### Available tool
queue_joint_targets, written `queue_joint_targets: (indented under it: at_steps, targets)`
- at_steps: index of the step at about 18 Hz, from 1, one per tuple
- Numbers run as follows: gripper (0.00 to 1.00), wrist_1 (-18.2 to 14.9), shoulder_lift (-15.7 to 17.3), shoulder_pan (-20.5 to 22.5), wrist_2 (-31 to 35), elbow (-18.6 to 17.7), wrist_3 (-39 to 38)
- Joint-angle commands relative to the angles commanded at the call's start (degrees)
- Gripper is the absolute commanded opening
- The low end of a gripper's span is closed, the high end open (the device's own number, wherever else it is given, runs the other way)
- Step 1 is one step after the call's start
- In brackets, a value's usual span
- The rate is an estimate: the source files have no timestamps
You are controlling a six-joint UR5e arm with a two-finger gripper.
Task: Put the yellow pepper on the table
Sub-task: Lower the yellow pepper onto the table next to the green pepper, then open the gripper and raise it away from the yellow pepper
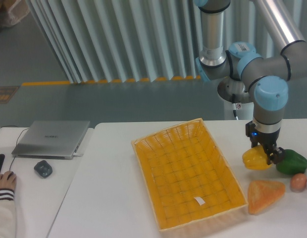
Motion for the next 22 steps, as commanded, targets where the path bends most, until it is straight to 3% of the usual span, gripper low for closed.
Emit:
queue_joint_targets:
  at_steps: [3,4,11,12,13,14,20,22]
  targets:
    - [0.62,0.1,-0.8,-0.3,0.1,-0.1,-0.1]
    - [0.72,0.2,-1.1,-0.7,0.1,-0.3,-0.1]
    - [0.73,0.2,-1.9,-1.0,0.5,-0.8,-0.7]
    - [0.76,0.2,-1.8,-1.0,0.5,-0.8,-0.7]
    - [0.95,0.3,-1.9,-1.0,0.5,-0.8,-0.7]
    - [1.0,0.2,-1.8,-1.0,0.4,-0.6,-0.7]
    - [1.0,0.4,-1.2,-1.0,0.1,0.1,-0.6]
    - [1.0,4.2,-0.7,-1.8,0.1,0.9,-0.6]
